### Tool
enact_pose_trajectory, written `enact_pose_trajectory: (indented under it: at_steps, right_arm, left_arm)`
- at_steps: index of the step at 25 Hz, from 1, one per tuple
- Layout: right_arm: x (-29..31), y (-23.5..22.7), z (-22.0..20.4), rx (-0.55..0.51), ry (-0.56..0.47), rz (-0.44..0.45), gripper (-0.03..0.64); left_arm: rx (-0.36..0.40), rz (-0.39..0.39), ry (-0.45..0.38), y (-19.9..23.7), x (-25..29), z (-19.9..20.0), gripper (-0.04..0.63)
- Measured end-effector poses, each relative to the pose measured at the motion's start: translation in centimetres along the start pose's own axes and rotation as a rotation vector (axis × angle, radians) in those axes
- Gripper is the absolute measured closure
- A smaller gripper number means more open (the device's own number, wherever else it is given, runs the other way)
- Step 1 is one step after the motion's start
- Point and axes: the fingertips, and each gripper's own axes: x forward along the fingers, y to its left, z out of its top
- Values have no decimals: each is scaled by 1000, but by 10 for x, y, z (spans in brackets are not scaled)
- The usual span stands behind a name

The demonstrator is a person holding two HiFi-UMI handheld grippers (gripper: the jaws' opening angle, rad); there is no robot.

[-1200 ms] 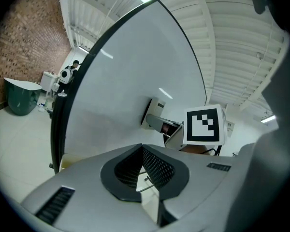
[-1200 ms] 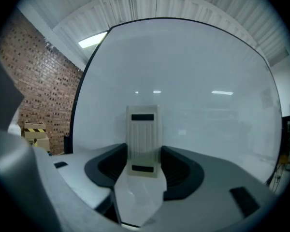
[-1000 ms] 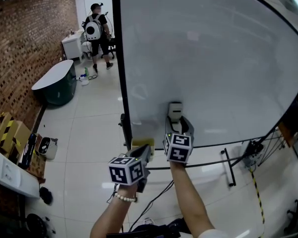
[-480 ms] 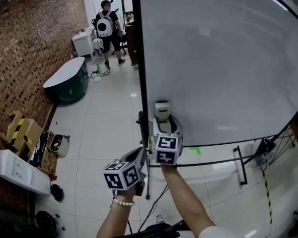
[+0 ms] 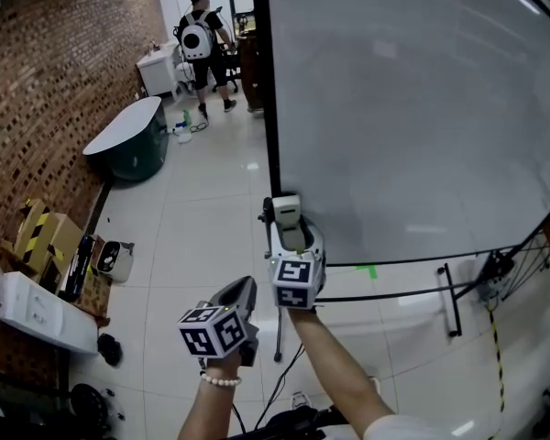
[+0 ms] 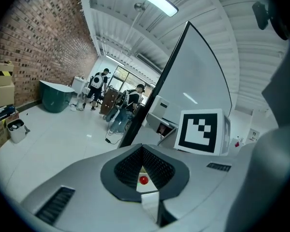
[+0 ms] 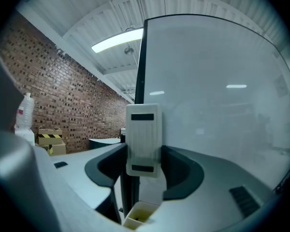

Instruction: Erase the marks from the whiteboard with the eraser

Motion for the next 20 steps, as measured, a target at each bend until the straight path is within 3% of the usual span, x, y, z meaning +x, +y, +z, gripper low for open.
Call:
enact_pose_trajectory:
  at_steps: [7,13,20]
  right_arm:
    - [8,1,-59,-13,73,1,364]
    - [5,-14,-62,-57,68,-32,364]
    - [-11,-68,-65,-22,45,-66,364]
  left_arm:
    - [-13,-2,35,2,9,-21,607]
    - [-9,-12,60,-5,14,-31,607]
    - [4,-27,81,-25,28,-44,607]
